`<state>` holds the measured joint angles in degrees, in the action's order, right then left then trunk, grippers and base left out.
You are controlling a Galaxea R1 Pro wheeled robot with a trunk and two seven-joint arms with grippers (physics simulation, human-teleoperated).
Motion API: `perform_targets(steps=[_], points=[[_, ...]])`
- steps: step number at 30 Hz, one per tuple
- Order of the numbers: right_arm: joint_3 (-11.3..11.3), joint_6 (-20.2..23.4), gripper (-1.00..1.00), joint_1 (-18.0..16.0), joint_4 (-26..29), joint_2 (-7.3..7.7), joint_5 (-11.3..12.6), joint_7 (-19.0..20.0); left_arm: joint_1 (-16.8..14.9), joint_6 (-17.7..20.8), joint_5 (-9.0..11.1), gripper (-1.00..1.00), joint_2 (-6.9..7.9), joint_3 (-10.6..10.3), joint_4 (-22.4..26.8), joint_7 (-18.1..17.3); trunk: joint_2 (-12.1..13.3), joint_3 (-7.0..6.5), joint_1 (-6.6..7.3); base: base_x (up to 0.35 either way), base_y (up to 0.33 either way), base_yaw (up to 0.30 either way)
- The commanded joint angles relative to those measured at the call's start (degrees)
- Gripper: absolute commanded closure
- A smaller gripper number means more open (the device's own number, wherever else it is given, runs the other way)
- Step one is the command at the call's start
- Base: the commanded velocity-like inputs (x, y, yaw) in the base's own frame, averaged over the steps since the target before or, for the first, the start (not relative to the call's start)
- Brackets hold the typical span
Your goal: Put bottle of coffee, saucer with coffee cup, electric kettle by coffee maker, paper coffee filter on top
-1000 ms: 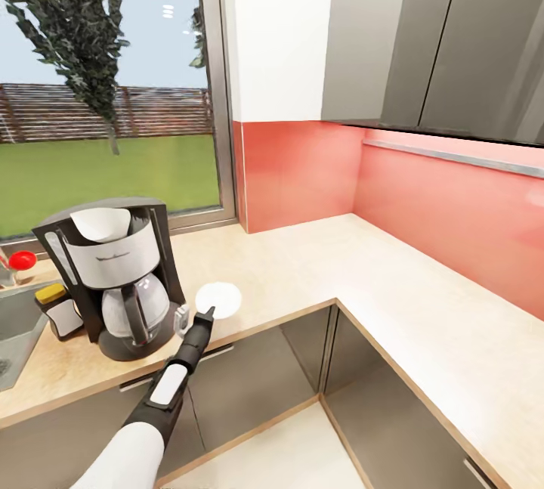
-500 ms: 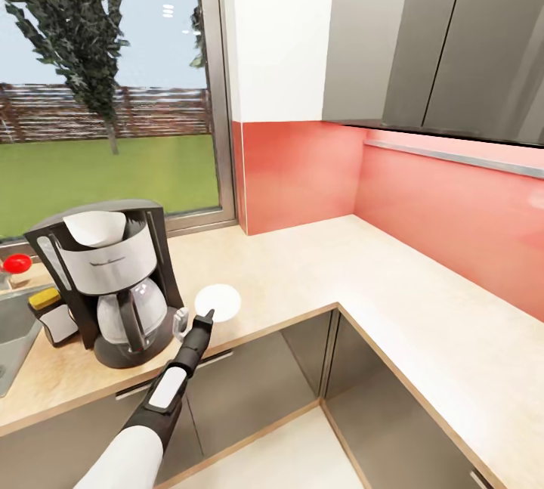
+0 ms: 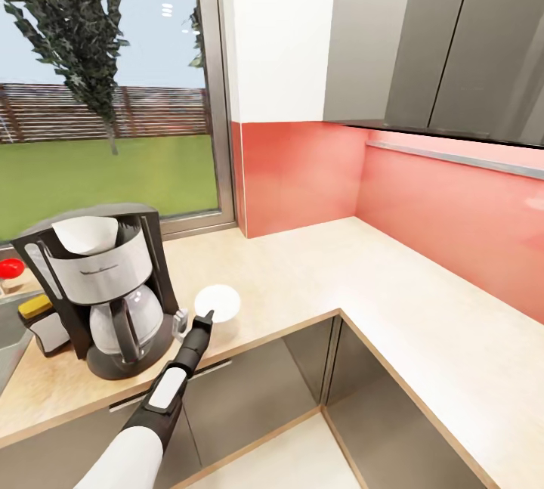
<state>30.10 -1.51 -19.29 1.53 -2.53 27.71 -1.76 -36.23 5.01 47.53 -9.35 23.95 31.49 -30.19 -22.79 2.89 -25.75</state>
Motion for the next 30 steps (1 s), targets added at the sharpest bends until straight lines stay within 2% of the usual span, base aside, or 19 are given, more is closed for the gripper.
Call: perform_targets(steps=[1, 4, 5, 15, 16, 30], points=[[0.5, -0.2, -1.0, 0.0, 0.0, -0.02, 0.5, -0.2, -0.1, 0.5, 0.7, 1.0, -0.05, 0.3, 0.0, 0.1, -0.1, 0.13, -0.04, 0.002, 0.0, 0.0], [0.5, -0.2, -1.0, 0.0, 0.0, -0.02, 0.5, -0.1, 0.3, 0.5, 3.5, 1.0, 0.02, 0.2, 0.0, 1.9, -0.1, 0.13, -0.04, 0.0, 0.0, 0.0], [0.5, -0.2, -1.0, 0.0, 0.0, -0.02, 0.5, -0.1, 0.6, 0.5, 3.8, 1.0, 0.03, 0.2, 0.0, 2.1, -0.1, 0.13, -0.04, 0.0, 0.0, 0.0], [0.5, -0.2, -1.0, 0.0, 0.0, -0.02, 0.5, -0.1, 1.2, 0.6, 4.4, 1.0, 0.03, 0.1, 0.1, 2.5, -0.1, 0.13, -0.04, 0.0, 0.0, 0.0], [0.5, -0.2, -1.0, 0.0, 0.0, -0.02, 0.5, -0.1, 1.2, 0.6, 4.5, -1.0, 0.03, 0.1, 0.1, 2.5, -0.1, 0.13, -0.04, 0.0, 0.0, 0.0], [0.5, -0.2, -1.0, 0.0, 0.0, -0.02, 0.5, -0.1, 1.2, 0.6, 4.4, -1.0, 0.04, 0.1, 0.1, 2.5, -0.1, 0.13, -0.04, 0.0, 0.0, 0.0]])
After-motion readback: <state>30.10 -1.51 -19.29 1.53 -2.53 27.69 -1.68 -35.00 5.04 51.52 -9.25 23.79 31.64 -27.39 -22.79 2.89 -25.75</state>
